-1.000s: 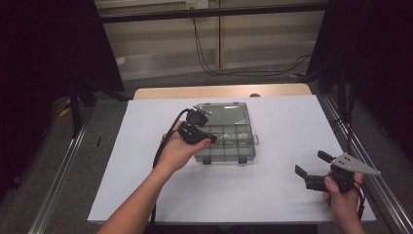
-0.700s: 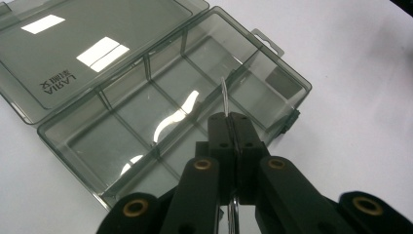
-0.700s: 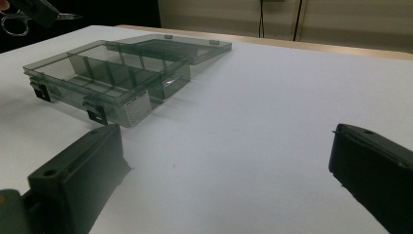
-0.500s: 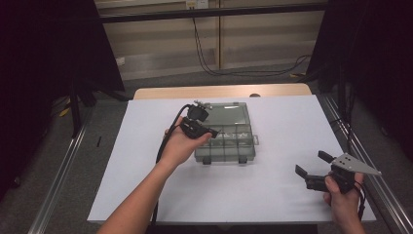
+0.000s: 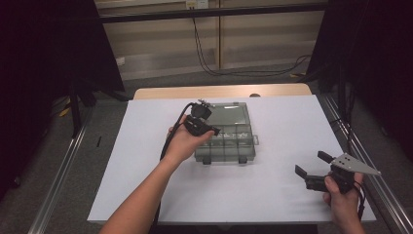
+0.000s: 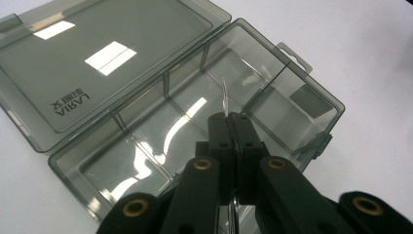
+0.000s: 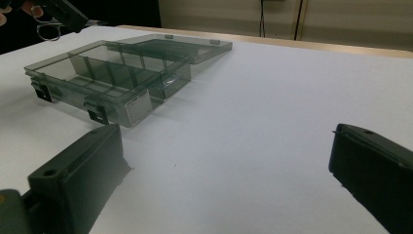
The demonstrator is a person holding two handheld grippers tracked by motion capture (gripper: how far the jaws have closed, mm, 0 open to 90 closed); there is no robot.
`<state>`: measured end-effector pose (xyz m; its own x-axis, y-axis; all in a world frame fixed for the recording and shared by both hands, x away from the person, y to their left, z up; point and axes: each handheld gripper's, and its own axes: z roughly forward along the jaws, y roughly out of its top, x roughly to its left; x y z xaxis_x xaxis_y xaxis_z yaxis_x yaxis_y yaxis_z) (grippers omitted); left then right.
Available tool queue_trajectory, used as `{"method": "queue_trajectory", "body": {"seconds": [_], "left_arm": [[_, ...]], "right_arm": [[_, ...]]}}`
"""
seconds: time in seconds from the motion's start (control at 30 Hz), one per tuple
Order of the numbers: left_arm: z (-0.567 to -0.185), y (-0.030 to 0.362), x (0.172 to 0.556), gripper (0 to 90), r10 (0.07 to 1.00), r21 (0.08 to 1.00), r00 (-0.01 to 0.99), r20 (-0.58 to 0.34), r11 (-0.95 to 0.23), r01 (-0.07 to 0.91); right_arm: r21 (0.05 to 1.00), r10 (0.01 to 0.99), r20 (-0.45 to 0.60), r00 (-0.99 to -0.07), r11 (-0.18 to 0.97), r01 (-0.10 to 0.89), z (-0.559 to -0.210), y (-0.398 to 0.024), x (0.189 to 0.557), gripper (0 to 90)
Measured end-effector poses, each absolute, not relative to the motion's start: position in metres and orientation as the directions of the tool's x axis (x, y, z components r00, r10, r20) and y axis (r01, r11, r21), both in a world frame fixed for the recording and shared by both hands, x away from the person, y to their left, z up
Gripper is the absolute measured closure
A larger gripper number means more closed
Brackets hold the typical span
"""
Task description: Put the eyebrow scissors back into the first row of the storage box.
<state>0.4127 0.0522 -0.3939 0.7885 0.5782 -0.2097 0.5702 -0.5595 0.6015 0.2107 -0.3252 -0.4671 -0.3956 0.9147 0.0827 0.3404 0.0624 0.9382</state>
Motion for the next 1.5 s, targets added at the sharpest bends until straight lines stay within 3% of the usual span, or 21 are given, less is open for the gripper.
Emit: {"method": "queue_trajectory", "body": {"seconds": [0.8, 1.17, 1.3, 1.5], "left_arm": [[-0.41, 0.039, 0.437, 89.3, 0.568, 0.606, 0.792, -0.223, -0.556, 0.569], [-0.42, 0.028, 0.444, 89.1, 0.541, 0.661, 0.822, -0.176, -0.554, 0.506], [-0.422, 0.024, 0.445, 88.8, 0.537, 0.639, 0.836, -0.112, -0.605, 0.475], [-0.428, 0.024, 0.445, 88.7, 0.531, 0.626, 0.836, -0.134, -0.609, 0.487]], "right_arm": [[0.935, 0.913, 0.089, -0.397, 0.06, 0.349, -0.468, -0.325, 0.211, 0.0], [0.933, 0.914, 0.09, -0.395, 0.062, 0.354, -0.47, -0.328, 0.209, 0.0], [0.935, 0.917, 0.092, -0.388, 0.054, 0.35, -0.469, -0.33, 0.208, 0.0], [0.937, 0.917, 0.095, -0.388, 0.049, 0.345, -0.467, -0.33, 0.208, 0.0]]}}
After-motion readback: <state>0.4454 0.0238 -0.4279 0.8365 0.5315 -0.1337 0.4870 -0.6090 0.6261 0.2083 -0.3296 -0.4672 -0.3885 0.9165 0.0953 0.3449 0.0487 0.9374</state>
